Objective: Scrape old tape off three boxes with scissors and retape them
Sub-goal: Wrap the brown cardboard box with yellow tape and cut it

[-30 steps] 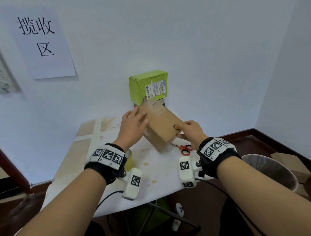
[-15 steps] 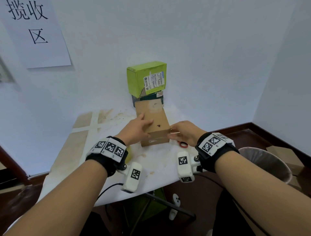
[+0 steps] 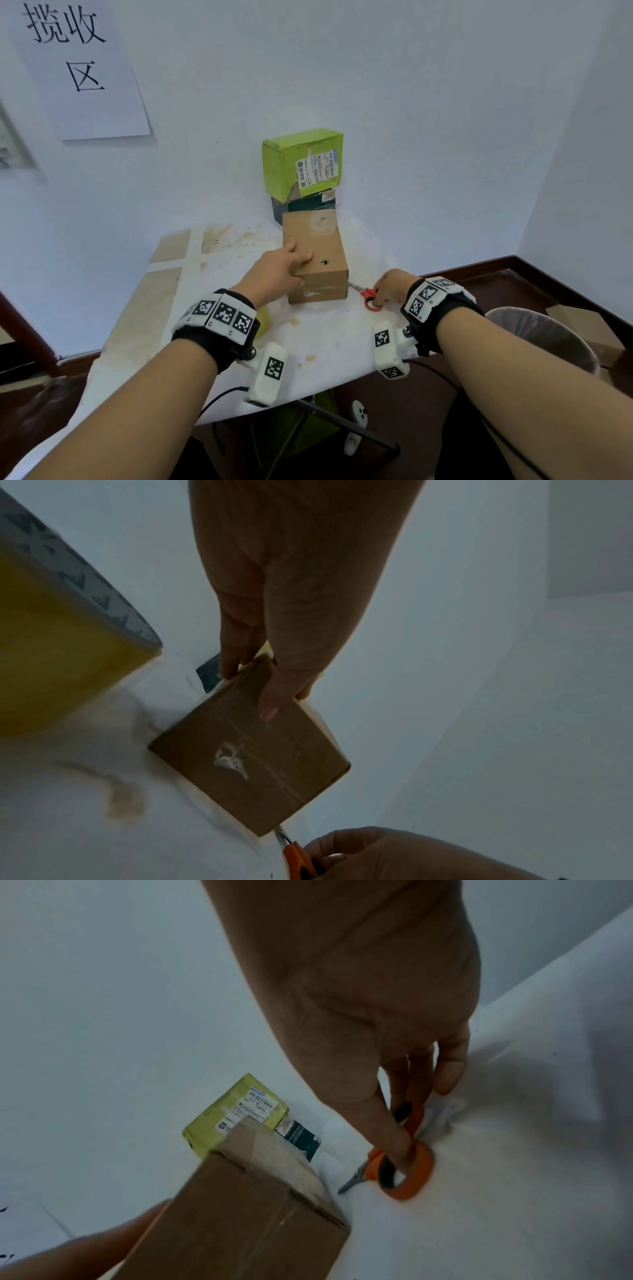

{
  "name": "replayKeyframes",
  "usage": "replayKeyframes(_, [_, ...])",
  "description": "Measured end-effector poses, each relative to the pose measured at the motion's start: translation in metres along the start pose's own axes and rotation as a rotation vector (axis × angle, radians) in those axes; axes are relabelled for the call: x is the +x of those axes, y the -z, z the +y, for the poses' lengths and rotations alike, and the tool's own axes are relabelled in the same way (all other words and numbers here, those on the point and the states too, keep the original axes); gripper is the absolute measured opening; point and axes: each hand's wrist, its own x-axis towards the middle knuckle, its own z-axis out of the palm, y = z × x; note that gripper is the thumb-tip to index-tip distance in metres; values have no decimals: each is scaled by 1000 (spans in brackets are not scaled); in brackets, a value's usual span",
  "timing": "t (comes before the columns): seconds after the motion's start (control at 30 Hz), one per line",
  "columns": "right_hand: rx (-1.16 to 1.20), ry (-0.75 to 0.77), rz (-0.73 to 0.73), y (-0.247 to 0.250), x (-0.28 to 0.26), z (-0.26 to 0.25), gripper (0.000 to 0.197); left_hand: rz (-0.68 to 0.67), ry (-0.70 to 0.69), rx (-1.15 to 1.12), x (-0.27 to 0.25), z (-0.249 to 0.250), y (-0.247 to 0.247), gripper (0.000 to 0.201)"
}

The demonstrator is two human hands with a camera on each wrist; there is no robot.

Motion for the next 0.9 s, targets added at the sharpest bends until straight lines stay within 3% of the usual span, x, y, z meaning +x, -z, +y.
replayKeyframes(0.1, [99, 52, 17, 2, 6, 3, 17, -5, 6, 6, 1, 1, 1, 63])
replayKeyframes(0.2, [627, 60, 24, 2, 10, 10, 16, 1, 16, -13, 1, 1, 0, 61])
replayKeyframes(0.33, [898, 85, 245, 2, 12, 13, 19, 42, 25, -54, 1, 2, -2, 57])
replayKeyframes(0.47, [1072, 134, 361, 14, 9, 15, 12, 59, 30, -81, 2, 0, -3, 56])
replayKeyframes(0.73, [1144, 481, 515, 40, -20, -18, 14, 73, 20, -116, 5, 5, 3, 50])
replayKeyframes(0.9, [1006, 608, 471, 35, -32, -39, 10, 117, 8, -78, 7, 7, 5, 38])
